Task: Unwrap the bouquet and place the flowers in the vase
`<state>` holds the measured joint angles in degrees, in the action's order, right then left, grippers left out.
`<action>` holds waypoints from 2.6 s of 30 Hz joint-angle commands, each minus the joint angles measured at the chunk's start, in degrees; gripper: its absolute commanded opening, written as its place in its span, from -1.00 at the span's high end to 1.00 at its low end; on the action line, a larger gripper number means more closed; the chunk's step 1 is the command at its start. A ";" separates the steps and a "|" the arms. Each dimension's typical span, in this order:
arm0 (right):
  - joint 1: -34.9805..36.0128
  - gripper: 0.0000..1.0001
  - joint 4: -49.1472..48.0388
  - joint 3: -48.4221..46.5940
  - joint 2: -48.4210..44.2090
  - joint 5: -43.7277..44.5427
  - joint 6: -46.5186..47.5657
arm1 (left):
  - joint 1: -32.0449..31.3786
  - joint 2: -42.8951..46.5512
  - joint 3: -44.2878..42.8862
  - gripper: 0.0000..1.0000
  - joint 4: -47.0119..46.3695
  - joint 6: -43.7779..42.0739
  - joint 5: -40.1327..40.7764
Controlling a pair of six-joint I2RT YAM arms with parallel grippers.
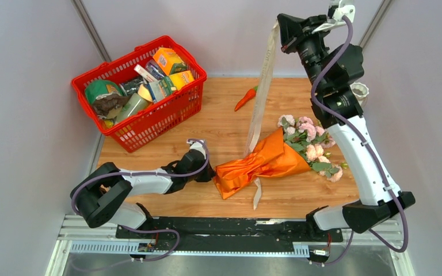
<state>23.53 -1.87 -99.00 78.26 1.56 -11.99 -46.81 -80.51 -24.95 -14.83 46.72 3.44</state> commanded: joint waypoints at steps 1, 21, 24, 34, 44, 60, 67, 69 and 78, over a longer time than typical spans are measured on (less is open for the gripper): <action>-0.24 1.00 -6.66 -6.37 1.02 -3.67 -0.75 | -0.21 0.52 -2.46 1.00 3.05 -1.63 -2.21; -0.24 1.00 8.98 39.31 -25.70 -32.48 -15.17 | -0.21 27.24 -16.28 -0.47 7.90 -32.73 -16.67; -0.33 1.00 9.52 41.34 -26.40 -40.03 -16.39 | -0.21 28.39 -14.69 -0.48 4.99 -37.39 -22.85; -0.15 1.00 8.81 43.54 -27.90 -48.58 -18.59 | -1.18 23.12 -14.07 -0.50 -5.99 -41.35 -31.31; 0.20 1.00 3.72 44.60 -28.07 -50.96 -23.17 | -6.81 11.17 -18.47 -0.50 -9.86 -46.63 -22.72; 0.20 1.00 0.73 49.25 -30.79 -47.19 -26.33 | -12.43 1.14 -17.24 0.06 -26.13 -49.35 -6.26; 0.11 0.41 1.08 53.56 -33.52 -36.47 -27.12 | -12.43 6.76 -19.08 1.00 -13.76 -47.07 13.36; 0.20 0.08 1.51 54.52 -34.05 -34.62 -26.34 | -12.43 9.05 -21.36 1.00 -6.73 -47.07 23.91; 0.20 -0.99 5.03 57.16 -36.95 -30.40 -23.35 | -3.04 22.41 -33.13 1.00 18.30 -50.32 42.60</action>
<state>23.55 2.81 -42.24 43.20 -31.92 -36.88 -55.00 -63.35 -50.24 -9.80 -2.42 34.50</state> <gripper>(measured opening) 0.918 0.008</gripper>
